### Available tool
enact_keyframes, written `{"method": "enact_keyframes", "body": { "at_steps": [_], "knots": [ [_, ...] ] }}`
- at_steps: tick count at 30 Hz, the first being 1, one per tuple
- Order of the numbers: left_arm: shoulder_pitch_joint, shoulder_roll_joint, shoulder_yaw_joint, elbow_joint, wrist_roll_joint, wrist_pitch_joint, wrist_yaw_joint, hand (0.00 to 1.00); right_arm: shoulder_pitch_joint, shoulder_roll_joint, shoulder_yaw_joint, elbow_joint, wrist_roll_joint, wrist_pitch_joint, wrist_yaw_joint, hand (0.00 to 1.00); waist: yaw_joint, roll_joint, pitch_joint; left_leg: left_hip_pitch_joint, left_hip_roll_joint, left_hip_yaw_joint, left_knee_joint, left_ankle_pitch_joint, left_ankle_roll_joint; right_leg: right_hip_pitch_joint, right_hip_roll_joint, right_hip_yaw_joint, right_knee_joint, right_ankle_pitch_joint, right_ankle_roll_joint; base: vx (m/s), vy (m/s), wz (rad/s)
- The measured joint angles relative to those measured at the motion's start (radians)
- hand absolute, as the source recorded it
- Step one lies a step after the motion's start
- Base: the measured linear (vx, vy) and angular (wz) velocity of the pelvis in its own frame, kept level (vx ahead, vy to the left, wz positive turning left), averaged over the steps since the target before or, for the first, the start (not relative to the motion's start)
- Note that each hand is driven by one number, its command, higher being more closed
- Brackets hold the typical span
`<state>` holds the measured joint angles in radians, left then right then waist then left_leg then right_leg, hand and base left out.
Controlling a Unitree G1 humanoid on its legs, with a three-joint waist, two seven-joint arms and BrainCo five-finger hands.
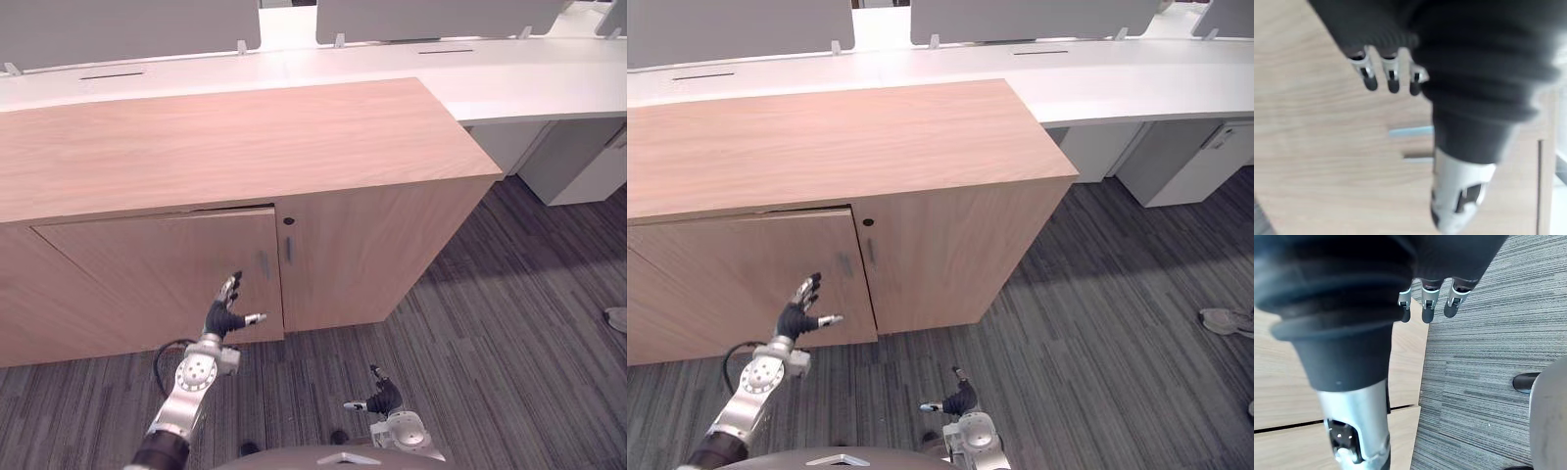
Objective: Walk over to the cabinet, pick up the folder, carry it to the office cabinet, place the folder inside the office cabinet, then close the office cabinet door
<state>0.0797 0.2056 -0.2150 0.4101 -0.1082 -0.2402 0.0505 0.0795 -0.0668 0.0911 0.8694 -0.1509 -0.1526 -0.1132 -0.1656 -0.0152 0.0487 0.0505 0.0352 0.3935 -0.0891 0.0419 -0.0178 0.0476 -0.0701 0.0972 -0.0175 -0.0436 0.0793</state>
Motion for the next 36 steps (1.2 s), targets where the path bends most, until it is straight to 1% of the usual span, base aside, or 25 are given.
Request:
{"method": "enact_keyframes", "body": {
  "at_steps": [2, 5, 8, 10, 13, 15, 18, 19, 21, 24, 26, 28, 30, 32, 34, 36],
  "knots": [
    [0.025, 0.000, 0.001, 0.057, 0.003, 0.002, -0.013, 0.00, -0.008, 0.002, -0.015, 0.017, 0.006, 0.003, 0.001, 0.00, 0.004, -0.005, 0.002, 0.002, -0.001, -0.003, 0.000, 0.000, 0.000, 0.006, -0.002, -0.003, -0.003, 0.000, 0.001, -0.01, -0.008, 0.05],
    [0.057, -0.004, 0.014, 0.171, 0.015, 0.007, -0.014, 0.00, -0.009, 0.007, -0.026, 0.024, 0.009, 0.003, 0.000, 0.00, 0.006, -0.008, 0.002, 0.003, -0.003, -0.003, 0.000, -0.001, 0.001, 0.007, -0.003, -0.003, -0.005, 0.000, 0.003, 0.00, 0.000, 0.00],
    [0.066, -0.014, 0.043, 0.292, 0.036, 0.025, -0.012, 0.00, -0.017, 0.011, -0.038, 0.052, 0.036, 0.002, -0.001, 0.00, 0.016, -0.011, 0.004, 0.008, -0.003, -0.004, 0.000, -0.001, 0.001, 0.013, -0.003, -0.004, -0.006, 0.001, 0.003, 0.00, 0.000, 0.00],
    [0.074, -0.022, 0.065, 0.374, 0.072, 0.037, -0.011, 0.00, -0.016, 0.013, -0.044, 0.059, 0.047, 0.003, -0.002, 0.00, 0.027, -0.014, 0.007, 0.021, -0.002, -0.002, 0.000, -0.002, 0.002, 0.027, -0.004, -0.003, -0.008, 0.000, 0.003, 0.00, 0.000, 0.00],
    [0.084, -0.036, 0.086, 0.446, 0.092, 0.046, -0.010, 0.00, -0.017, 0.012, -0.044, 0.063, 0.048, 0.003, -0.002, 0.00, 0.033, -0.015, 0.008, 0.023, -0.004, -0.002, 0.001, -0.002, 0.002, 0.025, -0.003, 0.002, -0.005, 0.002, 0.005, -0.02, -0.009, -0.02],
    [0.088, -0.049, 0.106, 0.477, 0.092, 0.050, -0.005, 0.00, -0.028, 0.009, -0.045, 0.063, 0.048, 0.004, -0.002, 0.00, 0.036, -0.016, 0.008, 0.022, -0.009, -0.006, 0.007, -0.001, 0.002, 0.021, -0.005, 0.007, -0.008, 0.005, 0.006, -0.02, -0.001, -0.02],
    [0.093, -0.052, 0.110, 0.487, 0.092, 0.058, 0.010, 0.00, -0.045, 0.006, -0.047, 0.091, 0.056, 0.006, -0.002, 0.00, 0.039, -0.022, 0.013, 0.020, -0.020, -0.021, 0.007, 0.000, 0.002, 0.020, -0.013, 0.009, -0.014, 0.009, 0.013, -0.05, 0.011, 0.00],
    [0.093, -0.052, 0.122, 0.487, 0.092, 0.061, 0.010, 0.00, -0.044, 0.007, -0.058, 0.093, 0.065, 0.010, -0.002, 0.00, 0.049, -0.026, 0.015, 0.020, -0.024, -0.022, 0.007, 0.000, 0.002, 0.019, -0.018, 0.013, -0.014, 0.011, 0.015, -0.04, 0.022, -0.02],
    [0.094, -0.052, 0.145, 0.500, 0.092, 0.061, 0.011, 0.00, -0.044, 0.006, -0.068, 0.094, 0.066, 0.012, -0.002, 0.00, 0.058, -0.032, 0.018, 0.019, -0.034, -0.022, 0.007, 0.000, 0.002, 0.013, -0.025, 0.025, -0.014, 0.013, 0.020, -0.04, 0.037, -0.12],
    [0.091, -0.054, 0.179, 0.549, 0.092, 0.072, 0.012, 0.00, -0.048, 0.006, -0.086, 0.096, 0.067, 0.023, -0.002, 0.00, 0.060, -0.032, 0.018, 0.017, -0.051, -0.039, 0.007, 0.000, 0.002, -0.004, -0.041, 0.052, -0.024, 0.026, 0.034, -0.04, 0.042, -0.29],
    [0.090, -0.054, 0.195, 0.563, 0.093, 0.073, 0.015, 0.00, -0.057, 0.008, -0.094, 0.114, 0.067, 0.028, -0.002, 0.00, 0.058, -0.031, 0.019, 0.010, -0.058, -0.033, 0.007, -0.003, 0.004, -0.017, -0.048, 0.074, -0.032, 0.036, 0.030, -0.05, 0.041, -0.34],
    [0.087, -0.054, 0.215, 0.577, 0.093, 0.079, 0.029, 0.00, -0.064, 0.016, -0.111, 0.132, 0.075, 0.030, -0.002, 0.00, 0.059, -0.034, 0.018, 0.008, -0.061, -0.003, 0.007, -0.013, -0.008, -0.036, -0.050, 0.104, -0.034, 0.050, 0.031, -0.08, 0.035, -0.37],
    [0.082, -0.054, 0.230, 0.593, 0.093, 0.082, 0.031, 0.00, -0.064, 0.017, -0.112, 0.132, 0.076, 0.030, -0.002, 0.00, 0.059, -0.035, 0.018, 0.009, -0.061, 0.014, 0.007, -0.025, -0.022, -0.049, -0.050, 0.114, -0.034, 0.057, 0.023, -0.07, -0.001, -0.45],
    [0.081, -0.058, 0.245, 0.603, 0.093, 0.083, 0.033, 0.00, -0.064, 0.017, -0.111, 0.134, 0.077, 0.031, -0.002, 0.00, 0.064, -0.034, 0.019, 0.017, -0.063, 0.015, 0.006, -0.036, -0.020, -0.057, -0.050, 0.110, -0.035, 0.065, 0.009, -0.06, -0.014, -0.59],
    [0.075, -0.061, 0.256, 0.625, 0.093, 0.088, 0.034, 0.00, -0.061, 0.015, -0.111, 0.139, 0.079, 0.032, -0.002, 0.00, 0.080, -0.027, 0.016, 0.039, -0.062, 0.006, 0.001, -0.047, -0.016, -0.057, -0.045, 0.094, -0.034, 0.069, -0.024, -0.03, -0.022, -0.70],
    [0.068, -0.067, 0.255, 0.633, 0.093, 0.090, 0.034, 0.00, -0.059, 0.016, -0.111, 0.139, 0.087, 0.032, -0.002, 0.00, 0.080, -0.026, 0.013, 0.046, -0.062, -0.008, 0.001, -0.049, -0.011, -0.057, -0.045, 0.077, -0.034, 0.071, -0.028, 0.01, -0.020, -0.33]
  ]
}}
